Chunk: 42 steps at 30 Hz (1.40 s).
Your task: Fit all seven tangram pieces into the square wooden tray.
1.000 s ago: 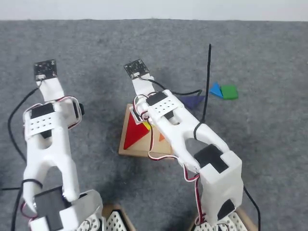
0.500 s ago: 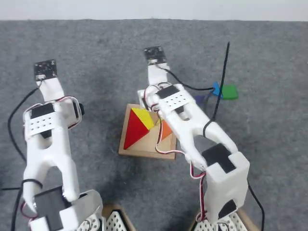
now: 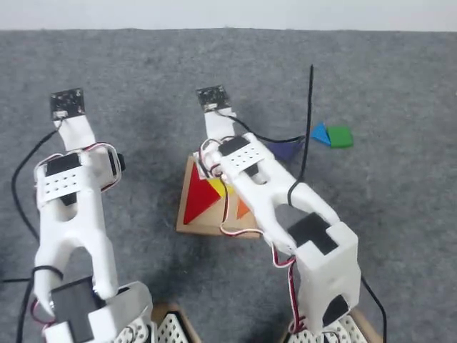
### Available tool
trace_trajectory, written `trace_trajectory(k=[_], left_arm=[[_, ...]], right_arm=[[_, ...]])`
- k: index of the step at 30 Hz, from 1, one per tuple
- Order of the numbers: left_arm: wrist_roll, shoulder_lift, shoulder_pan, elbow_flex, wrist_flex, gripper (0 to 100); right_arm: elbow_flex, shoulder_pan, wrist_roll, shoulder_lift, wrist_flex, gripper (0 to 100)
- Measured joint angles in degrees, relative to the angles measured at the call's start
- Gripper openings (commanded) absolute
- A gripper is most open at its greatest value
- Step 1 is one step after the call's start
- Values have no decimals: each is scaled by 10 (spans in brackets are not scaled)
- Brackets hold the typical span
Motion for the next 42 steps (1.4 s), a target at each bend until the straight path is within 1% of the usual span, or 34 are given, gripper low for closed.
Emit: trace_trajectory(k=[6,12,15,18,22,26,28,30,35,42], left_arm=[[0,0,0,0,0,189],[0,0,0,0,0,189],[0,0,0,0,0,189],[0,0,0,0,0,189],[0,0,0,0,0,189],[0,0,0,0,0,189],[0,0,0,0,0,189],[0,0,0,0,0,189],[0,0,0,4,-18,189],[0,0,0,4,-25,189]], right_arm=[[-3,-15,0,-1,34,48],[-4,-17,0,-11,37,48],[-3,-21,1,-49,42,48],[7,-32,11,-119,51,48],[88,-34,15,-201,58,48],[226,-34,15,-242,-17,46],[251,-30,16,-243,-50,47],[251,-20,17,-244,-61,47],[218,7,17,-185,-65,46],[169,12,17,-133,-66,46]])
